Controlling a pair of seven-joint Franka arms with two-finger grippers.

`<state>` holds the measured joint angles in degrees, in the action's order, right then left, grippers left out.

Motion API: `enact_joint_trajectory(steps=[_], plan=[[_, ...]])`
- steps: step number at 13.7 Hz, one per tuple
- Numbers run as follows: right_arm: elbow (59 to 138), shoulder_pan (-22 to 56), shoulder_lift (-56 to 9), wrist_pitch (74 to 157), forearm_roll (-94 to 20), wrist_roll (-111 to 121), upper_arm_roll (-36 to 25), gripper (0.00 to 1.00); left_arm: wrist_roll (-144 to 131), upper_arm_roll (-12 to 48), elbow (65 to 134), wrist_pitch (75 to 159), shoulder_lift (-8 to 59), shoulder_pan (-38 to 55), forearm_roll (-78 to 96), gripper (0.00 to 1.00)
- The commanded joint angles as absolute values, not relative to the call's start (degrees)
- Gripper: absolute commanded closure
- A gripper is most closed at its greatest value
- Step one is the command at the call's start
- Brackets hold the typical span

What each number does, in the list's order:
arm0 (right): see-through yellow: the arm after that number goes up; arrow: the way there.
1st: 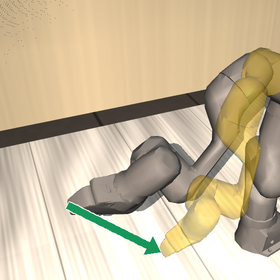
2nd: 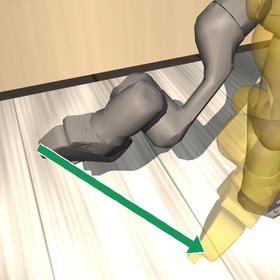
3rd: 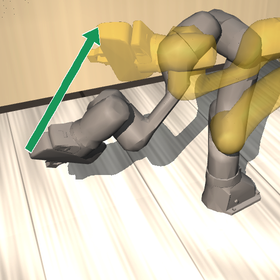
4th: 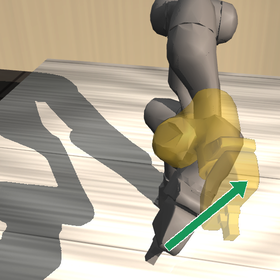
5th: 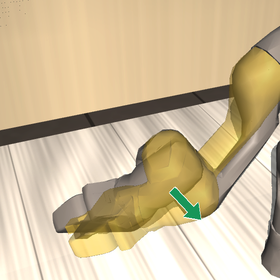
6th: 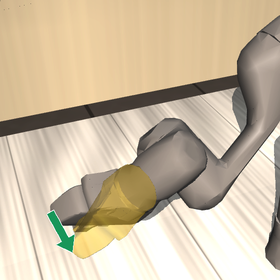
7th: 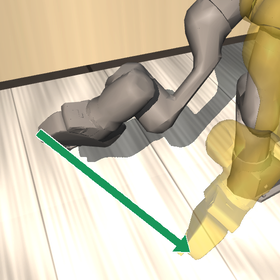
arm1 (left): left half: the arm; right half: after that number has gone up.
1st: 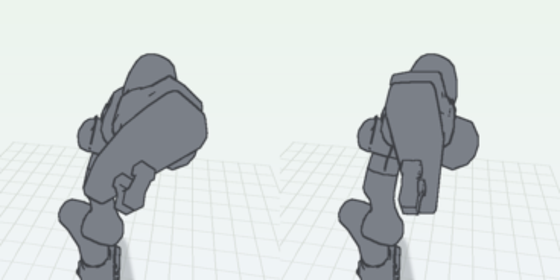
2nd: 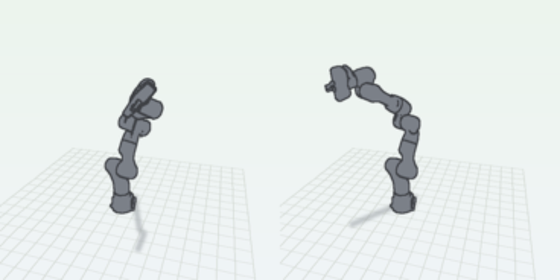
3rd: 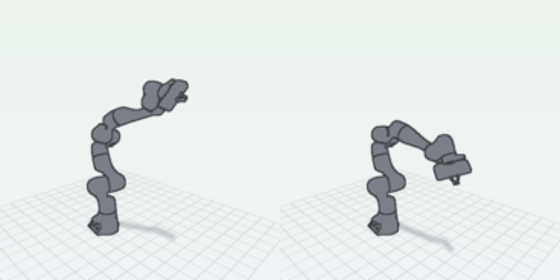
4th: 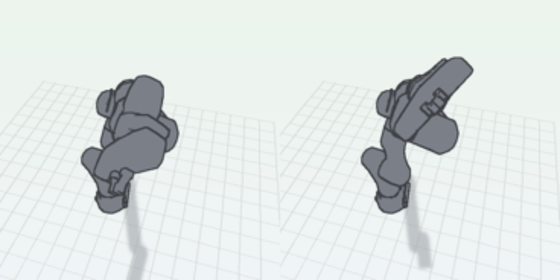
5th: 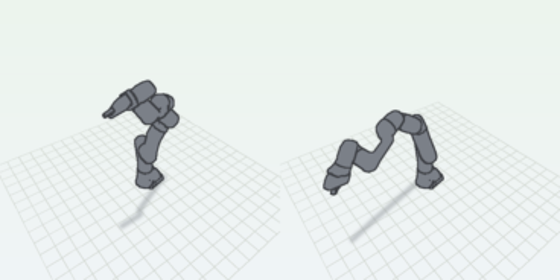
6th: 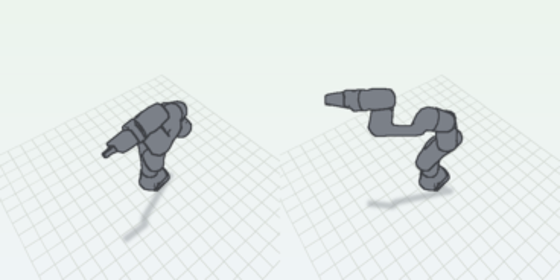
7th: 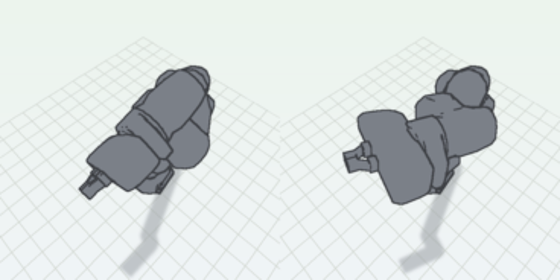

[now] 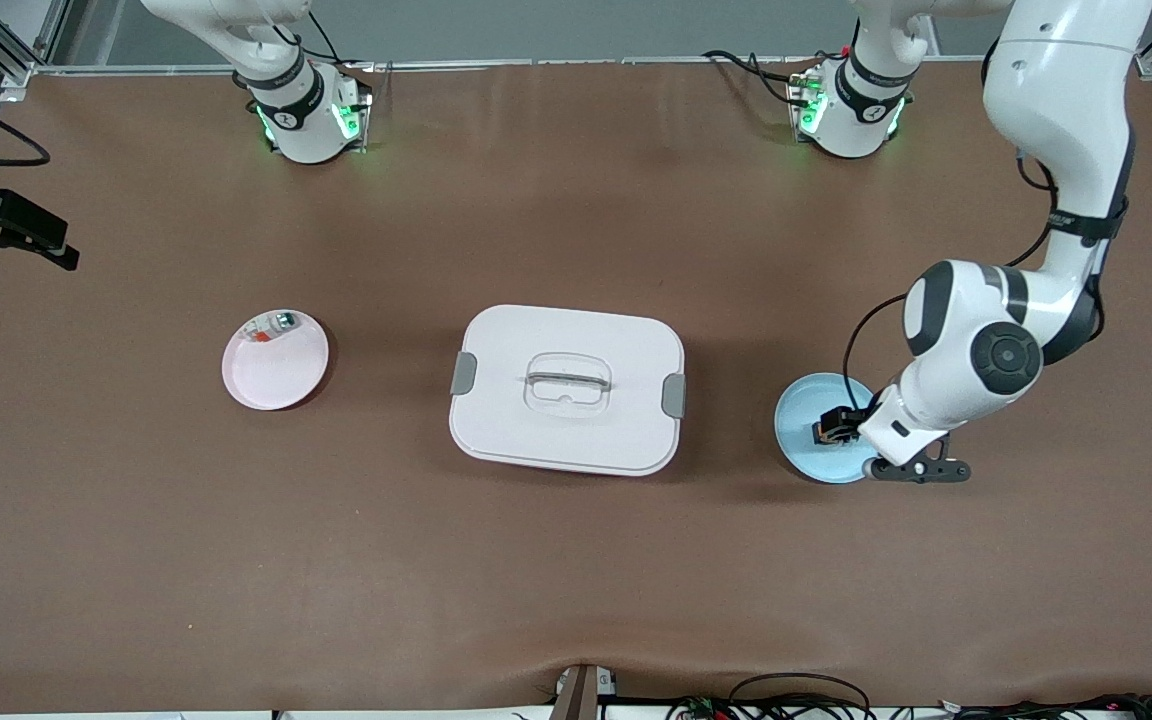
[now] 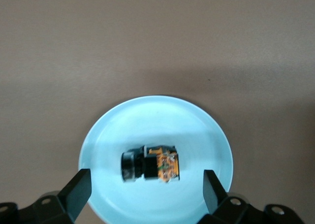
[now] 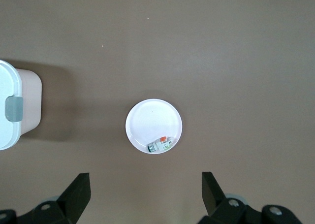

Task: Transfer orange switch to right arm and place
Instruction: 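Close the left gripper on the black-and-orange switch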

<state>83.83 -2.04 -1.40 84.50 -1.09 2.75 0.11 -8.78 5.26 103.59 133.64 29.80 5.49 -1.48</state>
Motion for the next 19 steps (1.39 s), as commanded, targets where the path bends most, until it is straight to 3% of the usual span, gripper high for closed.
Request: enact_joint_trajectory(steps=[1,19], plan=[[84.20,-2.46,-0.44,84.02,-1.23,2.11,0.62,0.00,-10.63,5.19,102.83,136.57,33.04,5.89,-2.63,0.00],[84.20,-2.55,-0.53,84.02,-1.14,2.02,0.53,0.00,-12.92,5.01,105.03,136.84,36.04,5.89,-4.66,0.00]])
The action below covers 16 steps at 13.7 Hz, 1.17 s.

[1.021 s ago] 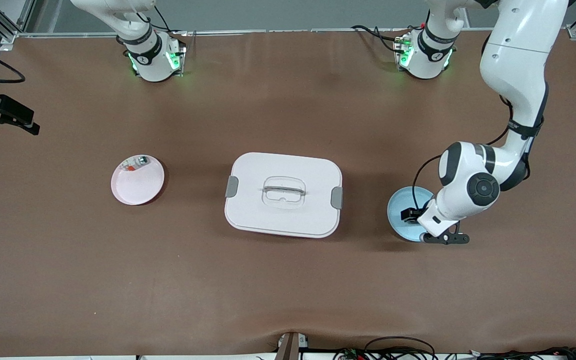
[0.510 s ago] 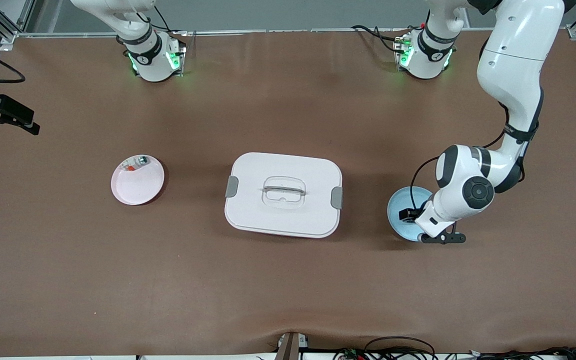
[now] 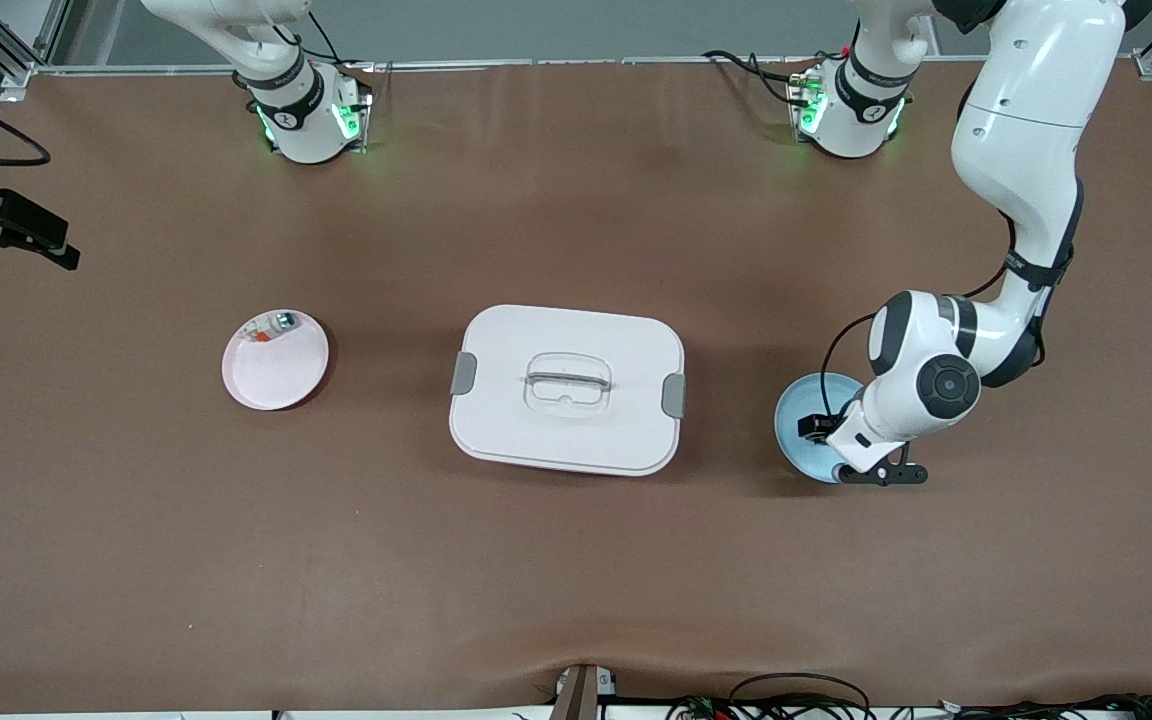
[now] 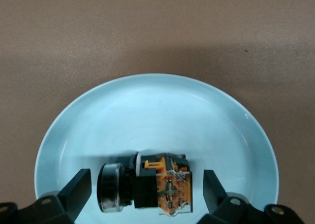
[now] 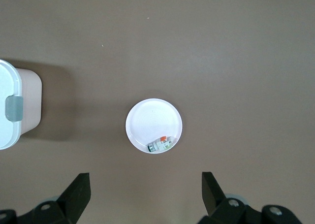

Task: Transfer orange switch to right arm and place
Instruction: 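Close the left gripper on the black-and-orange switch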

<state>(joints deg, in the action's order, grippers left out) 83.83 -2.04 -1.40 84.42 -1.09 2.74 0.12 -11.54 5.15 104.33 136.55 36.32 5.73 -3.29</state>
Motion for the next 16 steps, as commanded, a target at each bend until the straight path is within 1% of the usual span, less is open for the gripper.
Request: enact_joint_trajectory(steps=[1,4,5,6,8,10,11,12,14,16], plan=[[84.20,-2.55,-0.61,84.02,-1.14,2.02,0.53,0.00,-12.92,5.01,105.03,136.85,36.04,5.98,-4.66,0.00],[84.11,-2.55,-0.70,84.46,-1.14,2.11,0.62,0.00,-14.67,5.01,105.38,136.76,36.04,5.98,-4.66,0.00],[84.11,-2.55,-0.79,84.64,-1.14,2.11,0.62,0.00,-14.76,5.01,105.38,136.76,36.04,5.98,-4.66,0.04],[84.11,-2.55,-0.79,84.64,-1.14,2.11,0.53,0.00,-14.85,5.01,105.38,136.76,35.95,5.89,-4.66,0.16],[84.11,-2.55,-0.79,84.55,-1.14,2.11,0.53,0.00,-14.85,5.01,105.38,136.76,35.86,5.89,-4.66,0.58],[84.11,-2.55,-0.79,84.64,-1.14,2.11,0.62,0.00,-16.86,5.01,105.21,136.67,35.60,5.89,-4.66,0.77],[84.11,-2.55,-0.79,84.64,-1.14,2.11,0.53,0.00,-18.96,5.01,105.12,136.67,35.42,5.89,-4.66,0.81],[84.11,-2.55,-0.79,84.64,-1.14,2.11,0.53,0.00,-20.38,5.01,105.03,136.67,35.33,5.89,-4.66,0.83],[84.11,-2.55,-0.79,84.55,-1.14,2.11,0.53,0.00,-21.27,5.01,104.77,136.67,34.98,5.89,-4.66,0.83],[84.11,-2.55,-0.97,84.64,-1.14,2.72,0.53,0.00,-21.62,5.18,104.94,135.45,32.97,5.36,-4.66,0.83]])
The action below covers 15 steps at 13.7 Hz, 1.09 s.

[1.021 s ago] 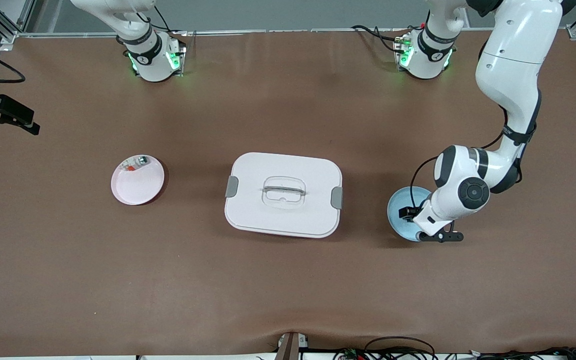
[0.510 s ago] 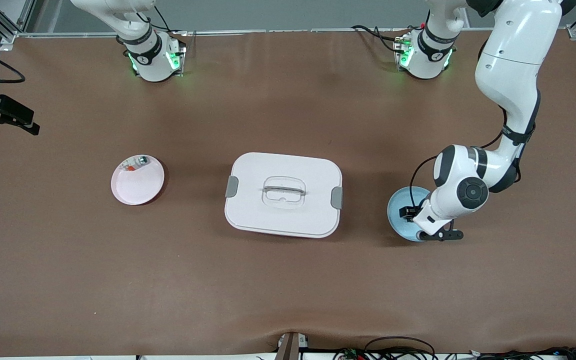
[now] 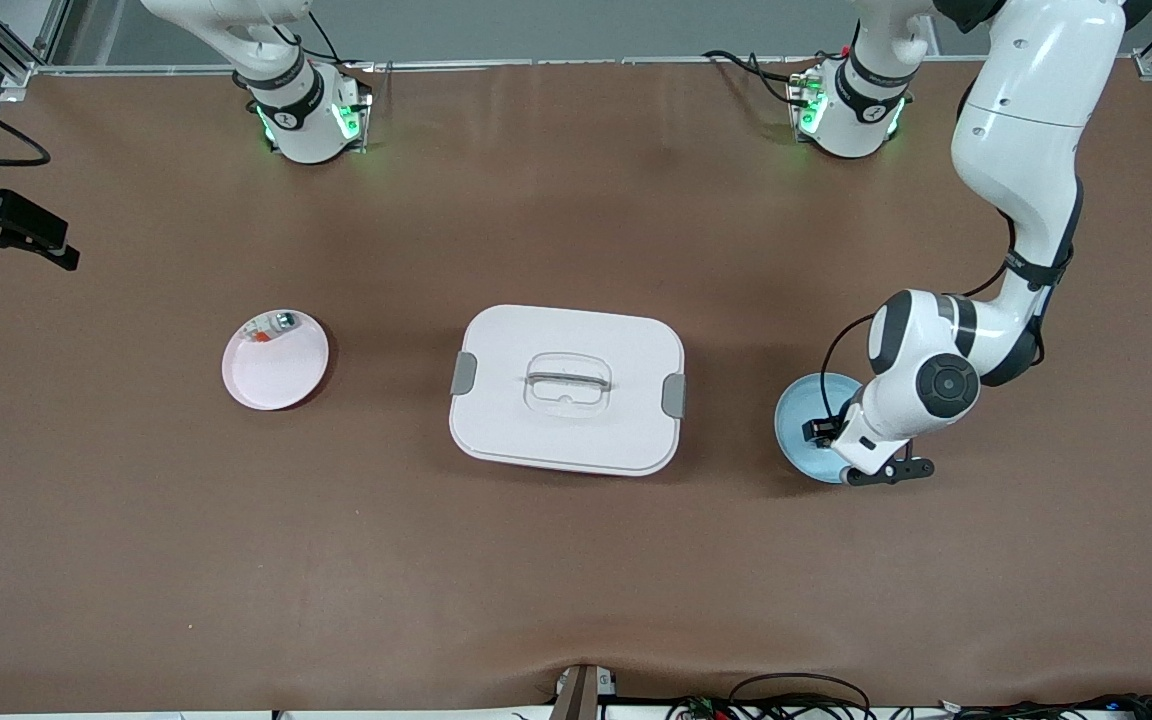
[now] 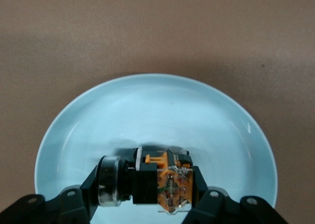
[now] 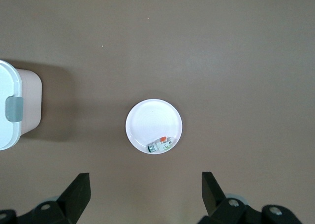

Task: Transfer orange switch to right arm and place
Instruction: 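Lift the switch with the left gripper while the right gripper approaches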

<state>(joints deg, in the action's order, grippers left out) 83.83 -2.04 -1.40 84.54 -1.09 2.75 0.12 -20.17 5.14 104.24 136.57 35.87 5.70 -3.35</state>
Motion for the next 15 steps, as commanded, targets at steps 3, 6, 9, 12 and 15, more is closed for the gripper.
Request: enact_joint_trajectory(steps=[3,6,9,12,15], plan=[[84.11,-2.81,-1.14,84.55,-1.06,2.90,0.44,0.00,-26.62,5.36,104.59,122.83,25.69,5.27,-4.40,0.83],[83.41,-2.81,-1.05,84.02,-1.05,2.73,0.35,0.00,-27.33,6.76,103.37,114.20,19.01,5.28,-2.39,0.83],[83.84,-2.90,-2.01,83.94,-0.97,2.81,0.26,0.00,-30.12,7.99,95.75,101.38,14.86,5.62,5.86,0.83],[83.93,-2.99,-2.63,83.85,-0.35,3.16,0.18,0.00,-43.36,13.34,85.98,93.97,14.85,5.80,8.87,0.83],[83.85,-2.90,-2.55,81.83,-1.05,2.64,0.26,0.00,-59.45,20.20,82.53,94.30,15.20,6.06,12.73,0.83]])
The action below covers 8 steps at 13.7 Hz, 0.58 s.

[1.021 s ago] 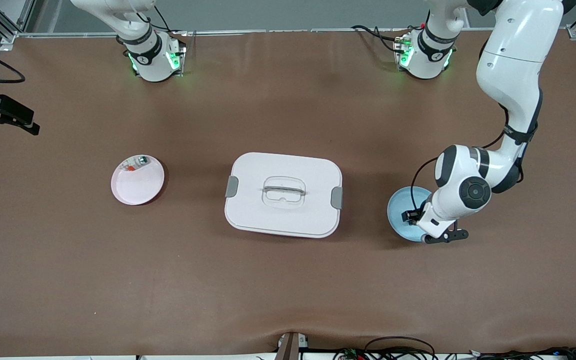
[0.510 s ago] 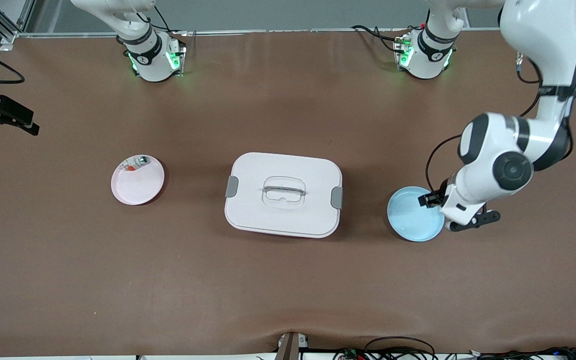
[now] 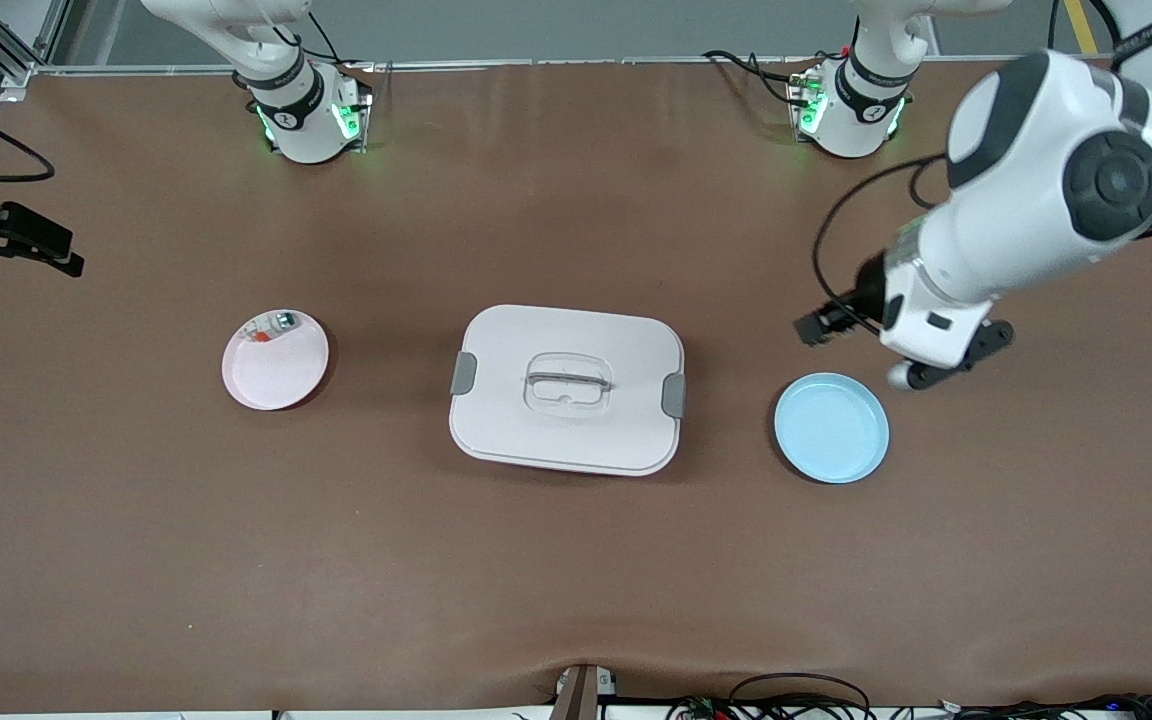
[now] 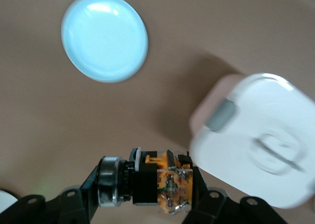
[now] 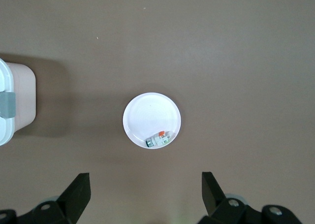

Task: Transfer orange switch to right arm and place
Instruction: 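Lift the switch with the left gripper while the right gripper approaches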

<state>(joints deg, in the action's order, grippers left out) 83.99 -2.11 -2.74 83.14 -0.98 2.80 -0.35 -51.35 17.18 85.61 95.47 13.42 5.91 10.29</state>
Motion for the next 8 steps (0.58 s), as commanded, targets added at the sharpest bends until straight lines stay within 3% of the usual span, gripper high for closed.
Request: enact_joint_trajectory(steps=[1,3,8], plan=[[83.85,-2.90,-2.55,81.83,-1.32,2.64,0.35,0.00,-64.20,22.65,81.66,94.74,15.55,6.15,13.44,0.83],[83.94,-2.55,-2.37,81.74,-3.94,2.29,0.35,0.00,-72.47,25.74,81.47,98.33,15.82,7.72,13.53,0.83],[85.69,-2.73,-2.11,82.00,-16.76,-8.92,0.26,0.00,-104.00,25.84,81.47,111.15,20.03,16.69,13.10,0.83]])
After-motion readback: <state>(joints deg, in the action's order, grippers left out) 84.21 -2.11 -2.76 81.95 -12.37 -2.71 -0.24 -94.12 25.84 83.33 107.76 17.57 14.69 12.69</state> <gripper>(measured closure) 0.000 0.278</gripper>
